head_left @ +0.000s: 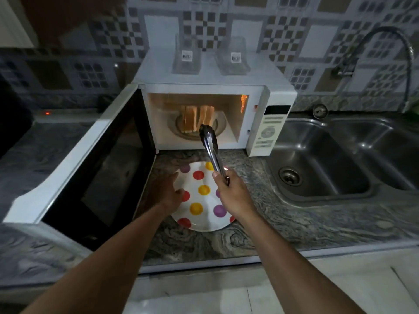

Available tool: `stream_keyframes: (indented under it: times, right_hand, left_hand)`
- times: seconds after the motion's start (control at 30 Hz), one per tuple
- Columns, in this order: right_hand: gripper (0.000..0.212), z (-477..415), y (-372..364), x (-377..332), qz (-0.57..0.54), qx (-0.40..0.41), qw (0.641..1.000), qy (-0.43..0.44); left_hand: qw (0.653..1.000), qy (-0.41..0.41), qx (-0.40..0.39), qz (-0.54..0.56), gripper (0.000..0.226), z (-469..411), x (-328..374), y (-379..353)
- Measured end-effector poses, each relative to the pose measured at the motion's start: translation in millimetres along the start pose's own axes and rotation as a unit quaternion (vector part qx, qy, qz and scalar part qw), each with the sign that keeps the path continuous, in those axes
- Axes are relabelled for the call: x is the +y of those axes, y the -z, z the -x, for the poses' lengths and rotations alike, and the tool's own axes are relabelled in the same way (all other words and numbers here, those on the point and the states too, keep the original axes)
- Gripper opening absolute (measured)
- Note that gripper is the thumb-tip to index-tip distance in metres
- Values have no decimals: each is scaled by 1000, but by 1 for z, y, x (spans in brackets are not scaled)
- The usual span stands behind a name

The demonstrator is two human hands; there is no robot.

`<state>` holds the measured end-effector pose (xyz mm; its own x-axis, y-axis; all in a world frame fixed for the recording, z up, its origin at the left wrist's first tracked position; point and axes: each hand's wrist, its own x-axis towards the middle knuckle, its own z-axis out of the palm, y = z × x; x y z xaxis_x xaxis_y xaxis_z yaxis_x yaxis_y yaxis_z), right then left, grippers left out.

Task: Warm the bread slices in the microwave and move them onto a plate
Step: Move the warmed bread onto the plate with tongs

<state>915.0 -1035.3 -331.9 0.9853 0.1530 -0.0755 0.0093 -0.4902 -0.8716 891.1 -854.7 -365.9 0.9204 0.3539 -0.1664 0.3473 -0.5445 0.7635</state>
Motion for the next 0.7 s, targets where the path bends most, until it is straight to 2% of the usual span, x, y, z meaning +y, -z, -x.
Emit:
stream_keyframes:
  times: [0.17,0.3,0.43,0.6,0.7]
  right_hand:
    - [34,-7,-4,21,13,-3,1000,-7]
    - [34,-17,-1,31,31,-7,999,-12]
    - [35,-38,4,26,60,10,998,-3]
    - [46,-62,-1,23,91,28,995,-5]
    - [49,-80,-5,15,110,43,993,-18]
  left_hand:
    - [978,92,89,-162,36,8,-18,-7]
    - [967,151,68,-192,33,5,-20,-9]
    - [968,151,88,-180,31,-3,-16,-14]
    - [967,154,120,-163,33,-5,-3,-21]
    - [961,128,124,-212,42,-9,-2,-23]
